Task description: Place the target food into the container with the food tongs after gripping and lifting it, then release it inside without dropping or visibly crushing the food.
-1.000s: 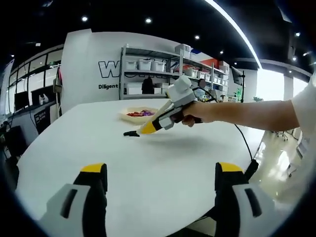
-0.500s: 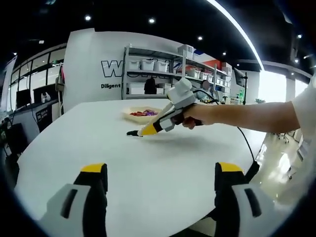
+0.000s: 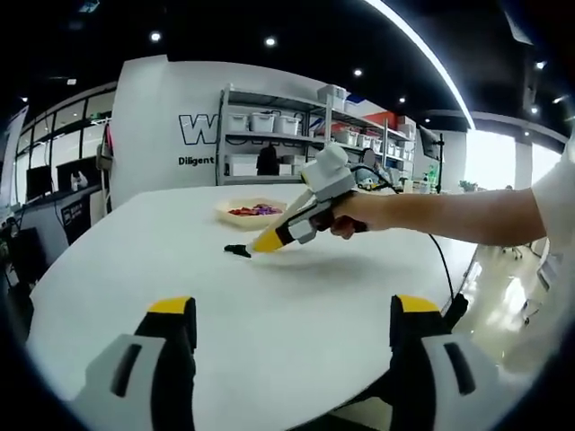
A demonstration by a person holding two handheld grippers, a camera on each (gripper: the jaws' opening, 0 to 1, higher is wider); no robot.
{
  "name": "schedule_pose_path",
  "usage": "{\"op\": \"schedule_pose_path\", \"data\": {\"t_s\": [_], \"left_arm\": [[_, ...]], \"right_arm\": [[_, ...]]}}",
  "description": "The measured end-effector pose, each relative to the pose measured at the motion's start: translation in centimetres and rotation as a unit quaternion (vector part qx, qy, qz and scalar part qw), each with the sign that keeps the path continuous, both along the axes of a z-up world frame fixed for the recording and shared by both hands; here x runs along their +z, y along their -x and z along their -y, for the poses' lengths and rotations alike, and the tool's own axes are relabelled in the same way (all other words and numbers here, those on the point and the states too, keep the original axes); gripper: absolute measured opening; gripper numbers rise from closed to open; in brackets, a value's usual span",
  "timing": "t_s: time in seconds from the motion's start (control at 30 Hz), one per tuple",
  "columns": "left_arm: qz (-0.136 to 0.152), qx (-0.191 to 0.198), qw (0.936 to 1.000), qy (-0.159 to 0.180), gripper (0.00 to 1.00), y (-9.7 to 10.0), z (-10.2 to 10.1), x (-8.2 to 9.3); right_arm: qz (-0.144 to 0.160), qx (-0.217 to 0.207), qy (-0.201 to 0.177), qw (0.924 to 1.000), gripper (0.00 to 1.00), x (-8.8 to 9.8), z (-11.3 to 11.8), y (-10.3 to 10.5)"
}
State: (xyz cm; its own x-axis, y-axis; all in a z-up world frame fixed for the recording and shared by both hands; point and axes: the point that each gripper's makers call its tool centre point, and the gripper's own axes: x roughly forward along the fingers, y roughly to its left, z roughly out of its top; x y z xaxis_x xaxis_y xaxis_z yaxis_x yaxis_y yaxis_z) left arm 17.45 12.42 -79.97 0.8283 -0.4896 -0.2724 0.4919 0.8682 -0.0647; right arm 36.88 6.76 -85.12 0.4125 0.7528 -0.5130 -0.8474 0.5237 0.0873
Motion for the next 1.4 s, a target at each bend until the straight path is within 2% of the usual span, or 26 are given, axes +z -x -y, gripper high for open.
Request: {"op": "schedule_pose_path", "data": {"t_s": [0.1,0.17,0.2,0.3,0.4,0.87,0.9,1.1,1.23,1.3,1.4], "left_arm": [[-0.002,0.002,1.0,-0.001,0.88,0.0,-0.2,-0.2],[-0.002,0.002,1.0,-0.001,0.88,0.1,-0.3,-0.2],[-0.002,0.003,1.0,-0.001,0.88,0.1,-0.4,-0.3],[-0.002,0.006,1.0,0.0,0.88,0.2,-0.7,-0.2],[-0.001,0.01,0.9999,0.0,0.88,0.2,-1.1,-0.3],[0.004,0.018,0.9998,0.002,0.88,0.1,-2.2,0.2],[0.005,0.018,0.9998,0.004,0.88,0.1,-2.2,0.2],[0.003,0.016,0.9999,0.004,0.88,0.3,-2.1,0.0],[0.006,0.016,0.9998,0.004,0.87,0.3,-2.2,0.2],[0.008,0.016,0.9998,0.006,0.87,0.4,-2.2,0.4],[0.007,0.014,0.9999,0.002,0.87,0.4,-2.2,0.3]], "right_arm": [[0.018,0.004,0.011,0.9998,0.23,0.1,-0.3,-0.4],[0.048,0.013,0.038,0.998,0.23,0.0,-0.3,-1.0],[0.049,0.015,0.038,0.9979,0.23,0.0,-0.5,-0.9],[0.034,0.017,0.036,0.9986,0.22,-0.4,-1.1,-0.9],[0.044,0.025,0.048,0.9976,0.22,-0.7,-1.6,-1.0],[0.028,0.017,0.057,0.9978,0.19,-1.2,-1.7,-1.6],[0.018,0.004,0.053,0.9984,0.19,-1.2,-1.5,-1.7],[0.016,0.0,0.052,0.9985,0.15,-1.3,-1.6,-1.6],[-0.006,-0.02,0.046,0.9987,0.14,-1.1,-1.4,-1.6],[-0.032,-0.037,0.018,0.9986,0.14,-0.8,-1.3,-1.4],[-0.02,-0.042,0.02,0.9987,0.15,-0.4,-0.3,-1.8]]}}
